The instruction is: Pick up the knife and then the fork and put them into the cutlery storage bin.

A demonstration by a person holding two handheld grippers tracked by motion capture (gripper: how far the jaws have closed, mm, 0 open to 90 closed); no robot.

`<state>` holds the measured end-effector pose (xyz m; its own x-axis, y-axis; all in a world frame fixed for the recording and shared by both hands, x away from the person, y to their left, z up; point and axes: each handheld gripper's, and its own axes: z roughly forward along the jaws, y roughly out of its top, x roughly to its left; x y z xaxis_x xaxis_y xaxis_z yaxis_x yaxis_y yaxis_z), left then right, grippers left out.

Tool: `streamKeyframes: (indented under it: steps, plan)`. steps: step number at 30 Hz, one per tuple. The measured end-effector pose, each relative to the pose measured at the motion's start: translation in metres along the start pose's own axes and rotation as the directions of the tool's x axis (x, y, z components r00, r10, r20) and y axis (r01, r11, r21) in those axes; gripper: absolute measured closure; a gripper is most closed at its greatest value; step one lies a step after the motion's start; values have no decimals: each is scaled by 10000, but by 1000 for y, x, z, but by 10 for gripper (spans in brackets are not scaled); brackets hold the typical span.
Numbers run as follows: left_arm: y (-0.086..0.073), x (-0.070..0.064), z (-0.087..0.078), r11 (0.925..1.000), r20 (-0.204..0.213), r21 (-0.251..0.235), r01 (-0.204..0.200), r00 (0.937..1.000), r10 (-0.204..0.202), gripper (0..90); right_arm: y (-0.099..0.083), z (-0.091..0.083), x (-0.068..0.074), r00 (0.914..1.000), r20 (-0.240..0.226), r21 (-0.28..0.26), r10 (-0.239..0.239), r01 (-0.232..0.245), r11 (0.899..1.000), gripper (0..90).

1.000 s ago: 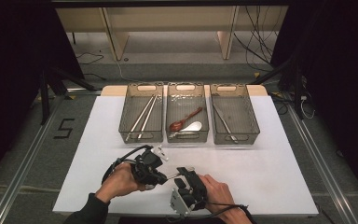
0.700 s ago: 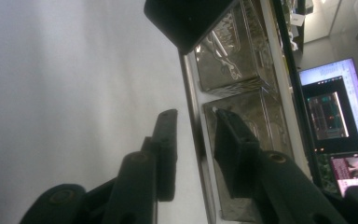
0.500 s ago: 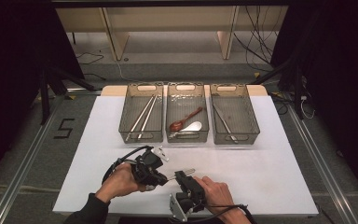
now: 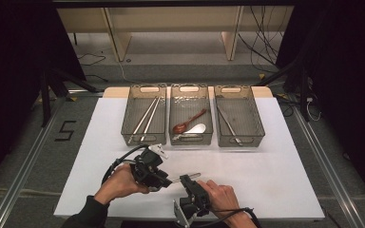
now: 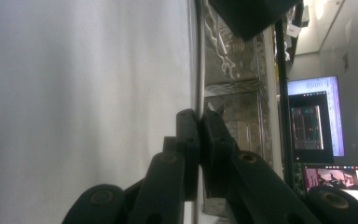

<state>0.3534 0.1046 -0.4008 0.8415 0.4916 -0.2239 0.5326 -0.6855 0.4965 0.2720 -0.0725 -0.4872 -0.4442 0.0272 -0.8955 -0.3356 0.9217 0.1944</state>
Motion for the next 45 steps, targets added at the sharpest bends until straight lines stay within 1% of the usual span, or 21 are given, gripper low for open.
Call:
streamKeyframes:
  steps: [2, 3, 6, 9, 11, 13, 15, 17, 19, 20, 22, 24, 26, 28, 32, 34, 36, 39, 42, 43, 45]
  plan:
    - [0, 1, -3, 9996, -141, -250, 96, 9999, -100, 533, -1, 0, 0, 10000, 15, 96, -89, 88, 9999, 875]
    - [0, 2, -4, 9992, -84, -349, 186, 9998, -189, 508, -2, 0, 0, 9999, 32, 114, -131, 130, 9999, 875]
    - [0, 5, -10, 9970, -389, -686, 363, 9985, -390, 445, -6, 0, -1, 9998, 66, 234, -204, 203, 9995, 875]
    - [-2, 9, -17, 9942, -544, -970, 464, 9972, -518, 399, -11, 0, -3, 9997, 101, 300, -224, 220, 9993, 875]
    - [-4, 13, -21, 9892, -632, -1308, 659, 9952, -746, 369, -16, -1, -5, 9997, 151, 489, -177, 170, 9987, 875]
    - [-6, 17, -26, 9864, -789, -1468, 734, 9932, -857, 344, -21, -1, -8, 9997, 241, 579, -74, 60, 9983, 875]
    - [-8, 21, -30, 9825, -887, -1667, 837, 9911, -995, 327, -26, -2, -11, 9994, 351, 846, 21, -51, 9964, 875]
    - [-9, 23, -34, 9787, -954, -1841, 905, 9894, -1094, 318, -33, -2, -16, 9991, 429, 955, 71, -112, 9954, 875]
    - [-11, 27, -38, 9728, -961, -2087, 1009, 9877, -1231, 308, -40, -3, -20, 9983, 543, 1167, 204, -266, 9928, 875]
    - [-12, 28, -40, 9713, -994, -2134, 1050, 9867, -1285, 306, -43, -3, -22, 9982, 588, 1198, 152, -221, 9926, 875]
    - [-13, 31, -42, 9715, -1119, -2147, 1007, 9856, -1269, 294, -49, -4, -27, 9972, 662, 1339, 359, -445, 9900, 875]
    - [-15, 33, -44, 9669, -1077, -2272, 1162, 9838, -1436, 288, -54, -6, -30, 9972, 725, 1577, 174, -286, 9871, 875]
    - [-16, 34, -45, 9658, -1109, -2307, 1180, 9830, -1466, 281, -60, -7, -33, 9964, 778, 1664, 338, -464, 9850, 876]
    - [-17, 36, -46, 9648, -1155, -2324, 1229, 9815, -1529, 273, -65, -8, -36, 9957, 857, 1838, 342, -496, 9817, 876]
    - [-22, 38, -46, 9626, -1240, -2406, 1249, 9796, -1581, 260, -77, -9, -45, 9917, 1040, 1994, 754, -950, 9753, 875]
    - [-26, 39, -44, 9605, -1220, -2460, 1302, 9789, -1640, 255, -82, -10, -51, 9873, 1069, 2063, 1179, -1380, 9687, 876]
    - [-29, 39, -41, 9586, -1262, -2525, 1320, 9777, -1679, 246, -87, -10, -57, 9819, 1101, 2224, 1543, -1757, 9590, 875]
    - [-34, 40, -39, 9557, -1279, -2603, 1373, 9762, -1751, 238, -92, -10, -68, 9688, 1166, 2240, 2189, -2404, 9445, 875]
    - [-40, 41, -36, 9495, -1326, -2829, 1358, 9749, -1789, 225, -98, -10, -80, 9505, 1164, 2268, 2879, -3077, 9241, 875]
    - [-42, 41, -35, 9487, -1330, -2868, 1328, 9752, -1767, 225, -100, -9, -84, 9393, 1165, 2290, 3228, -3416, 9115, 875]
    - [-46, 42, -33, 9427, -1433, -3096, 1245, 9740, -1757, 223, -105, -8, -93, 9216, 1071, 2362, 3731, -3881, 8909, 875]
